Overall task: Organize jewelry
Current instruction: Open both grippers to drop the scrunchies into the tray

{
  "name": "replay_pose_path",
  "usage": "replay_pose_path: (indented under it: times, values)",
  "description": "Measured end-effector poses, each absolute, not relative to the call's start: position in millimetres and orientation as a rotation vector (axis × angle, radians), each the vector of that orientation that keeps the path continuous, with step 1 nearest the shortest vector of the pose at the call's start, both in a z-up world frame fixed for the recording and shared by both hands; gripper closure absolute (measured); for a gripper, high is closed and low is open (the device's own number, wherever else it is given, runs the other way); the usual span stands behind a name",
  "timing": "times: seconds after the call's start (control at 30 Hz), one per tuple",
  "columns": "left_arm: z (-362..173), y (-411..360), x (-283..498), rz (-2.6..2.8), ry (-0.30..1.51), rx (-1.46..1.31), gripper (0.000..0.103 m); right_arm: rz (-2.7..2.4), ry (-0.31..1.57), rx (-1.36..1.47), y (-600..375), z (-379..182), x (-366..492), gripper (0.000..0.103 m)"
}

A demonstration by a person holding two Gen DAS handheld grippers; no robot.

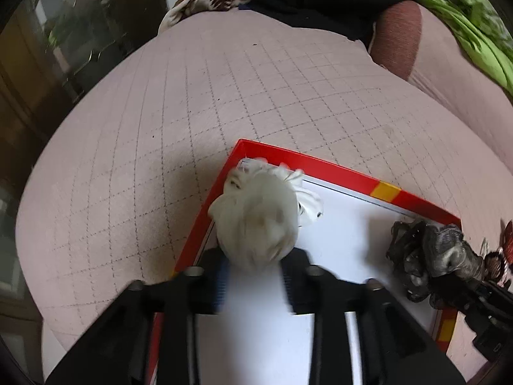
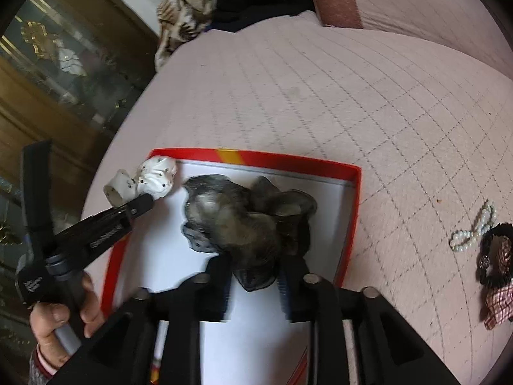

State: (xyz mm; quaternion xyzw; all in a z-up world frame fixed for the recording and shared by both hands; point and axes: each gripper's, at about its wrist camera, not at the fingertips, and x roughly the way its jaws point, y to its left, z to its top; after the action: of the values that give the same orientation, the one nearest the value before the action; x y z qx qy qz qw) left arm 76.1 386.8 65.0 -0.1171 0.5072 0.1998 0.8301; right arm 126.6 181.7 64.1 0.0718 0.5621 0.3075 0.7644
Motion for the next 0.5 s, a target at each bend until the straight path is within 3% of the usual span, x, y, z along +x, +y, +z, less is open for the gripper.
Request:
replay_pose_path:
  times: [0.03, 0.1, 0.5]
  values:
    - [66, 388, 75, 0.423, 1.065, -0.256, 0.063, 0.664, 1.217, 0.157, 183, 63, 128, 0.048]
    - [69, 392, 71, 0.424, 1.050, -0.271, 0.060, 0.659, 1.186, 0.153, 179, 68, 126, 0.040]
    - [133, 370, 12, 0.410, 0.922, -0.317, 0.060, 0.666, 0.991, 0.099, 111, 124, 64, 0.037]
